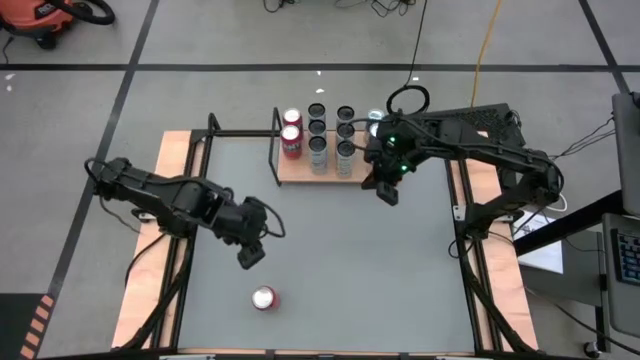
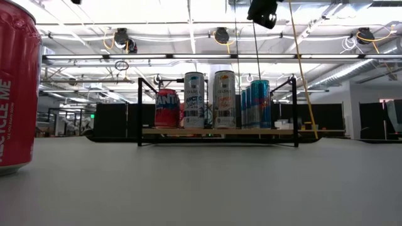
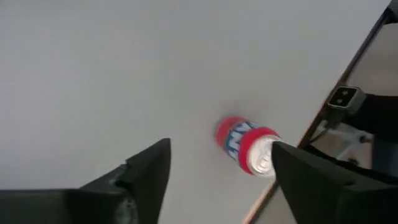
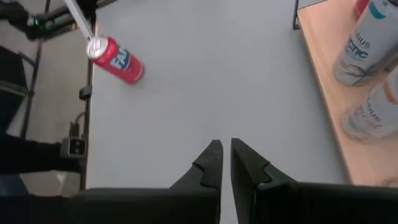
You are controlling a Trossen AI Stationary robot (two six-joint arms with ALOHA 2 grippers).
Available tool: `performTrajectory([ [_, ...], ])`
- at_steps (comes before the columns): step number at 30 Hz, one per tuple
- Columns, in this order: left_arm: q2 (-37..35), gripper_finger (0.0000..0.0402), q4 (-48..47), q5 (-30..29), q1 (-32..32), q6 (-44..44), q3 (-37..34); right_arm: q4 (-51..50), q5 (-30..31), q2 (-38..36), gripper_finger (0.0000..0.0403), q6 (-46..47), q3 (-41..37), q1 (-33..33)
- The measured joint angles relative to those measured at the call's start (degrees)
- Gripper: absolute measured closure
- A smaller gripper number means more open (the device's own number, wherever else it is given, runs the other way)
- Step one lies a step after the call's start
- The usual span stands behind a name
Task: Place canned beverage on shelf
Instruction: Put the red soda can aligned with the other red soda cans on the shelf
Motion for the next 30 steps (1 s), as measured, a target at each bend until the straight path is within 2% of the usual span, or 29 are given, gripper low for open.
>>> performTrajectory([
  [6, 0.3, 0.0071, 0.3, 1.0, -2.8, -11.3, 0.0, -1.5, 0.0, -2.3, 0.0403, -7.3, 0.0, -1.4],
  [11, 0.7, 0.0043, 0.2, 0.9, -4.1, -16.1, 0.0, -1.5, -0.1, -3.9, 0.0403, -13.1, 0.0, -2.8],
  [13, 1.2, 0.0039, 0.2, 1.0, -4.3, -17.9, 0.0, -1.5, -0.4, -4.6, 0.0403, -15.9, 0.0, -3.3],
  [21, 4.0, 0.0037, 1.6, 3.4, -7.4, -26.8, 0.0, -4.4, -10.6, -5.1, 0.0403, -23.6, 0.0, -6.4],
  [25, 5.4, 0.0037, 3.2, 8.4, -8.4, -31.8, 0.0, -5.3, -10.6, -5.1, 0.0403, -26.5, 0.0, -6.7],
  [30, 7.2, 0.0037, 3.9, 9.2, -10.9, -35.2, 0.0, -4.9, -10.6, -4.5, 0.0403, -27.9, 0.0, -7.0],
])
